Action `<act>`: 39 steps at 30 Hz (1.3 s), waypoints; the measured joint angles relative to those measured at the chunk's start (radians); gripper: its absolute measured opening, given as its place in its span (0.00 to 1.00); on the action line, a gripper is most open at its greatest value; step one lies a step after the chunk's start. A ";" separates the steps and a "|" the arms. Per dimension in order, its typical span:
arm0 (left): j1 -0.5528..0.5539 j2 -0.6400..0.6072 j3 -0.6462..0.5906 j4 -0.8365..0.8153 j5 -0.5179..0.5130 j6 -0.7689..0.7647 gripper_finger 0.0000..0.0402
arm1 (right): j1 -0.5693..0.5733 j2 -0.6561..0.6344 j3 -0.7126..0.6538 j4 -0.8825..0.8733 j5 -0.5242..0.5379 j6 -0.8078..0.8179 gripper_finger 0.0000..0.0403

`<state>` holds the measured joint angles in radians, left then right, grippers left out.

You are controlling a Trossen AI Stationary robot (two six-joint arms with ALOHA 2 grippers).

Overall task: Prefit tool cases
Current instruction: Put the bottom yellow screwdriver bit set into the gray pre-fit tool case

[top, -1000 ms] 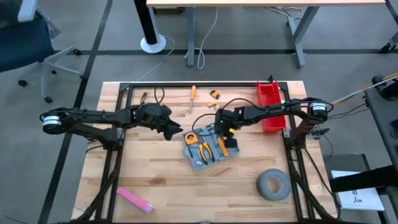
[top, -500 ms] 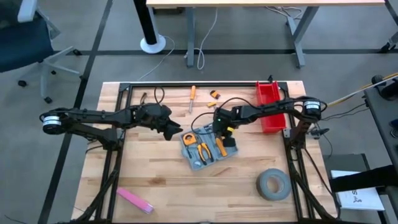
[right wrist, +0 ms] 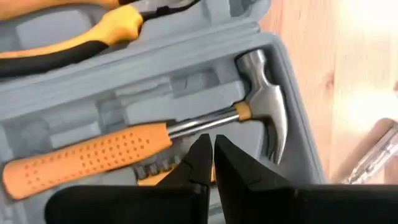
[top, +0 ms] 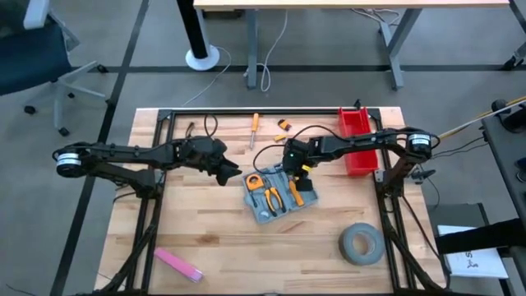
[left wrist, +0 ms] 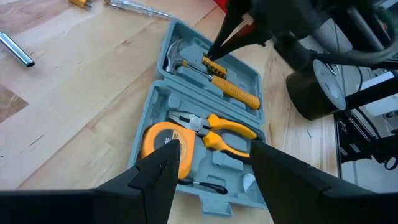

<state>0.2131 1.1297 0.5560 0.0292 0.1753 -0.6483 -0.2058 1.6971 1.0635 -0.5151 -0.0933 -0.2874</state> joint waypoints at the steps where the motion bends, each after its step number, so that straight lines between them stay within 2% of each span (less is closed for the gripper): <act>1: 0.000 0.000 0.000 0.000 0.000 0.000 0.51 | 0.000 -0.001 0.001 -0.008 0.000 0.000 0.00; 28: 0.000 0.000 0.000 0.000 0.001 -0.008 0.51 | -0.028 0.074 -0.073 0.073 -0.022 -0.010 0.00; 39: 0.000 0.000 0.000 0.000 0.001 -0.008 0.51 | -0.028 -0.001 -0.080 0.017 -0.004 0.015 0.00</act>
<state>0.2127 1.1297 0.5560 0.0295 0.1764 -0.6563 -0.2337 1.6966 0.9840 -0.4984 -0.0970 -0.2726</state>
